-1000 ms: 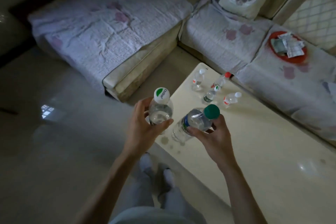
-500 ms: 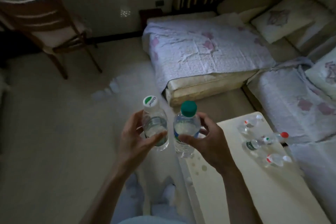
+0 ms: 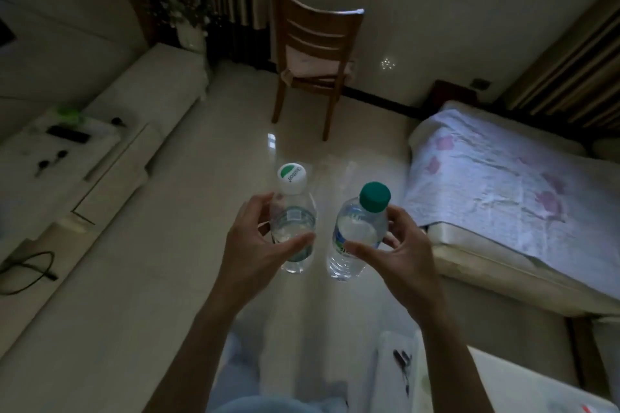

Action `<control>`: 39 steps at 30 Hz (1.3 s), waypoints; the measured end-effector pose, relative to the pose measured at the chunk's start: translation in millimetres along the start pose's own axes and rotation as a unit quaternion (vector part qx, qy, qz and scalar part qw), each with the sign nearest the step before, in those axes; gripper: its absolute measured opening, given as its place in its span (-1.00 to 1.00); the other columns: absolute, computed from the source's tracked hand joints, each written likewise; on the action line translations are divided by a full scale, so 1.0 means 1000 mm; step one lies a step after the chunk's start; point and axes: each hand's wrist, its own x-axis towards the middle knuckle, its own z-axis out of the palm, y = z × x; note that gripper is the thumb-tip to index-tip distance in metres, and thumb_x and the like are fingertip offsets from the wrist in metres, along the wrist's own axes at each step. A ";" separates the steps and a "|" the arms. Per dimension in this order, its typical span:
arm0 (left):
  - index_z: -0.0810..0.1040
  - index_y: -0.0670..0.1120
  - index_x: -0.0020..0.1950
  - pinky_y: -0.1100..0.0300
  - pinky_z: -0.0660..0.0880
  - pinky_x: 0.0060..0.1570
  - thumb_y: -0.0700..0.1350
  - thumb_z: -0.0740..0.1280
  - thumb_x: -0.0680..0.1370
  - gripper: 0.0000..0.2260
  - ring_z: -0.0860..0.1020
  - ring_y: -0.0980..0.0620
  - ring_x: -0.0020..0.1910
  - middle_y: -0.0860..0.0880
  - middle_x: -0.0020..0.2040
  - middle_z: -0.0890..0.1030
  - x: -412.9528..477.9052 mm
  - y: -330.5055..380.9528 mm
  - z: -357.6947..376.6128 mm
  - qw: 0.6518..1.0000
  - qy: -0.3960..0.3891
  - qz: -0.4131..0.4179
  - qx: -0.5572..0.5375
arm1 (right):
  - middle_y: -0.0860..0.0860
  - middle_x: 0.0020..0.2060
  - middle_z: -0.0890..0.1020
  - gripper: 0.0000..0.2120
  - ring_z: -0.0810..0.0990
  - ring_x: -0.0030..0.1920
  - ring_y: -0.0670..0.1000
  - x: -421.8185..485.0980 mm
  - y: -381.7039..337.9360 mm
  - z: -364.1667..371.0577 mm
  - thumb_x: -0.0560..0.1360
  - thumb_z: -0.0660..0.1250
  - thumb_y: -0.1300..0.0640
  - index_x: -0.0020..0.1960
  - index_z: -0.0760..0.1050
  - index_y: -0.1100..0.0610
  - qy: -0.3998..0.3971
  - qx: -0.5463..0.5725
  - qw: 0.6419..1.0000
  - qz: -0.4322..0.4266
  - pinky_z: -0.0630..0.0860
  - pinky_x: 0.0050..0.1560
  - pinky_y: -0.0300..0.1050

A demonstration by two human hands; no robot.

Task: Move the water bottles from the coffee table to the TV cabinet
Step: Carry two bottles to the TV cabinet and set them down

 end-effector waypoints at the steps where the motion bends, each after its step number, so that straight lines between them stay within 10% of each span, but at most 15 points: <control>1: 0.47 0.00 0.19 0.21 0.62 -0.02 0.01 0.58 0.24 -0.43 0.62 0.07 0.06 0.00 0.12 0.59 0.009 -0.003 -0.021 1.000 0.010 -0.001 0.007 | -0.08 0.06 0.64 -0.32 0.66 0.06 -0.12 0.011 -0.009 0.017 0.16 0.57 -0.09 0.22 0.48 0.06 -0.008 -0.005 1.000 -0.008 0.57 0.00 -0.34; 16: 0.44 0.06 0.24 0.29 0.59 -0.04 -0.05 0.58 0.27 -0.41 0.60 0.06 0.08 -0.02 0.16 0.55 0.089 -0.021 -0.203 0.994 0.104 -0.003 0.013 | 0.00 0.12 0.63 -0.25 0.65 0.09 -0.09 0.135 -0.097 0.190 0.17 0.52 -0.13 0.27 0.46 0.16 -0.102 0.002 0.991 -0.091 0.57 0.04 -0.33; 32: 0.44 0.11 0.20 0.40 0.56 -0.04 -0.06 0.58 0.28 -0.44 0.60 0.15 0.07 0.03 0.16 0.57 0.226 0.000 -0.196 0.971 0.233 -0.038 0.042 | -0.09 0.09 0.62 -0.40 0.64 0.08 -0.08 0.324 -0.118 0.232 0.14 0.53 -0.18 0.14 0.45 -0.13 -0.261 0.032 0.955 -0.135 0.61 0.14 -0.04; 39: 0.45 0.11 0.24 0.06 0.56 0.17 -0.01 0.57 0.30 -0.44 0.58 0.06 0.17 0.02 0.19 0.58 0.326 0.033 -0.160 0.971 0.235 -0.041 0.027 | -0.10 0.12 0.60 -0.34 0.62 0.10 -0.06 0.432 -0.126 0.202 0.18 0.53 -0.19 0.22 0.45 -0.03 -0.289 0.019 0.940 -0.183 0.60 0.12 -0.11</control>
